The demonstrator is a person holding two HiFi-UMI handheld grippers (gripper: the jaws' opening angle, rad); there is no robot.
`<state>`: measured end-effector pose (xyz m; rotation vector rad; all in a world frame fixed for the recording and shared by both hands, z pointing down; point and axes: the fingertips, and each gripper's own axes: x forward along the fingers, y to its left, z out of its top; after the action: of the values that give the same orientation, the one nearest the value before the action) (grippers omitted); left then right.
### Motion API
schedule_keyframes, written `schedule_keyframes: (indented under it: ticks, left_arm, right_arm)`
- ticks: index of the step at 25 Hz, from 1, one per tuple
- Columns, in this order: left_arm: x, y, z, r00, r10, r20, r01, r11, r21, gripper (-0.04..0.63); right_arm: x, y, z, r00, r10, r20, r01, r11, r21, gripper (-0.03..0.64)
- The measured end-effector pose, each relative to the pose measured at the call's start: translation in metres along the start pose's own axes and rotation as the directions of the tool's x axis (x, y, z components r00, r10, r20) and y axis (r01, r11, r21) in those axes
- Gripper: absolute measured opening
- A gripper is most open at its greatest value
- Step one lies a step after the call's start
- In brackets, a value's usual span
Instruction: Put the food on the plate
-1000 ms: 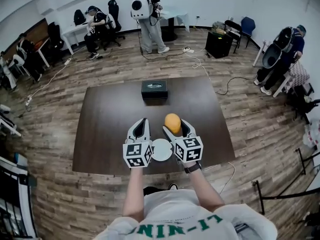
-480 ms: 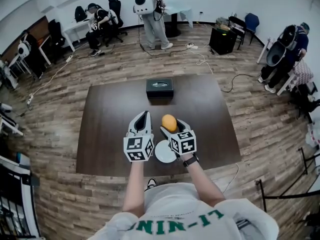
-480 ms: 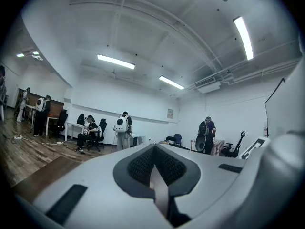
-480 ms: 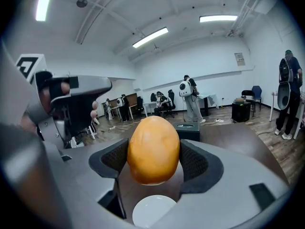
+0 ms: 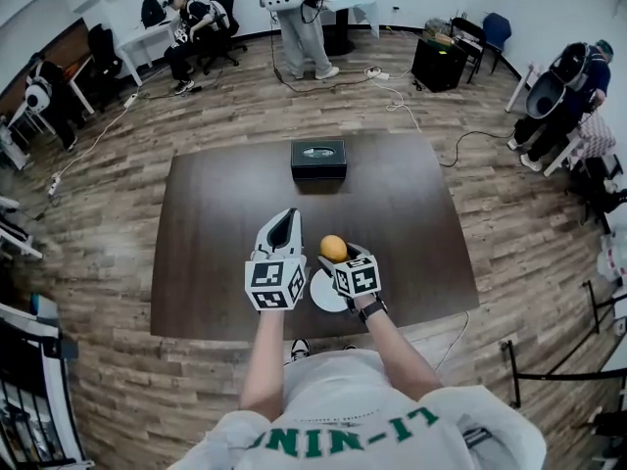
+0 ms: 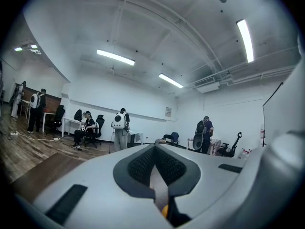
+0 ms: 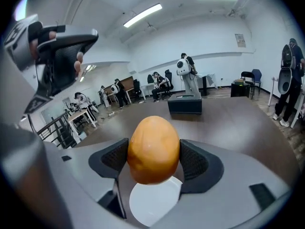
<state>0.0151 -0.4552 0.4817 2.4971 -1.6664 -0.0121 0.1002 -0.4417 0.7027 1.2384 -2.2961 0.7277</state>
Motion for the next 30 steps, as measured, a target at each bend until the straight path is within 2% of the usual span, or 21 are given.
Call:
schedule_keyframes:
  ticks: [9, 20, 25, 30]
  left_arm:
    - [0.002, 0.009, -0.021, 0.999, -0.012, -0.034, 0.011, 1.000, -0.016, 0.011]
    - [0.006, 0.022, -0.039, 0.997, 0.000, -0.075, -0.002, 1.000, -0.023, 0.011]
    - [0.003, 0.023, -0.041, 0.997, 0.008, -0.081, -0.009, 1.000, -0.018, 0.011]
    - [0.000, 0.028, -0.046, 0.995, 0.017, -0.093, -0.018, 1.000, -0.017, 0.011]
  right_arm:
    - [0.031, -0.001, -0.071, 0.988, -0.005, -0.151, 0.008, 1.000, 0.019, 0.344]
    - [0.046, -0.003, -0.126, 0.957, -0.025, -0.289, 0.033, 0.999, 0.021, 0.344]
    - [0.048, -0.006, -0.142, 0.947, -0.043, -0.319, 0.052, 0.998, 0.019, 0.344]
    - [0.051, -0.005, -0.142, 0.953, -0.050, -0.297, 0.059, 0.998, 0.021, 0.345]
